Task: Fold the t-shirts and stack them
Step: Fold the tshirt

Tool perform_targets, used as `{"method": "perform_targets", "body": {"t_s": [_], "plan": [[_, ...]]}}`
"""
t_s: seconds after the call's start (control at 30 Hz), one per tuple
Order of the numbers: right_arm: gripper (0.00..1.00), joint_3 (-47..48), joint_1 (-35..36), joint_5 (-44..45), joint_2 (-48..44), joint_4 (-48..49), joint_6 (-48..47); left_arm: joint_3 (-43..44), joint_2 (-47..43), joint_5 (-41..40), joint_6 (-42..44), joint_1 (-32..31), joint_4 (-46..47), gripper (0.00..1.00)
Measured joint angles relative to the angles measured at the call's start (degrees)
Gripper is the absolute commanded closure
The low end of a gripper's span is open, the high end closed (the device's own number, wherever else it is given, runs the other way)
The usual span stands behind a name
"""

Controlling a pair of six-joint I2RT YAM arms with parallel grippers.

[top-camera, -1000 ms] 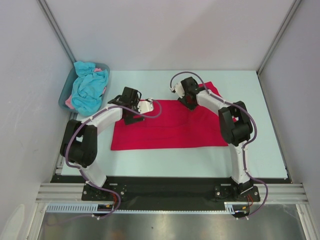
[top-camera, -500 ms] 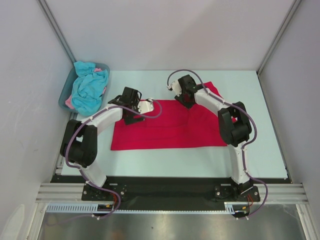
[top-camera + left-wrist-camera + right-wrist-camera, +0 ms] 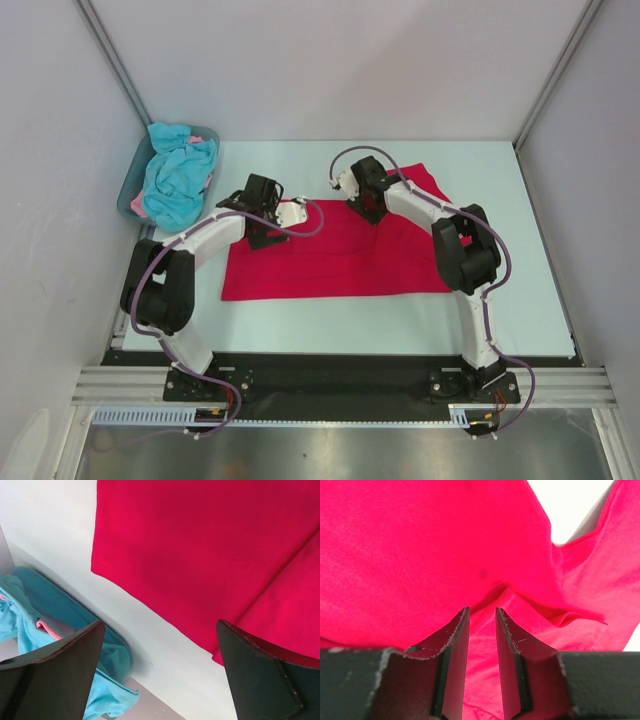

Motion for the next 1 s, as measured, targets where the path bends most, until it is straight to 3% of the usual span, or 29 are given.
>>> {"method": "perform_targets", "body": {"t_s": [0.37,1.0], "plan": [[0.69,-0.07,-0.2,0.07,0.0,0.04,-0.02,0.0,0.0,0.0,-0.02,-0.22,0.02,0.0],[0.79,-0.74,-1.84,0.22,0.0,0.13,0.0,0.0,0.0,0.0,-0.04,-0.59,0.04,0.0]]}}
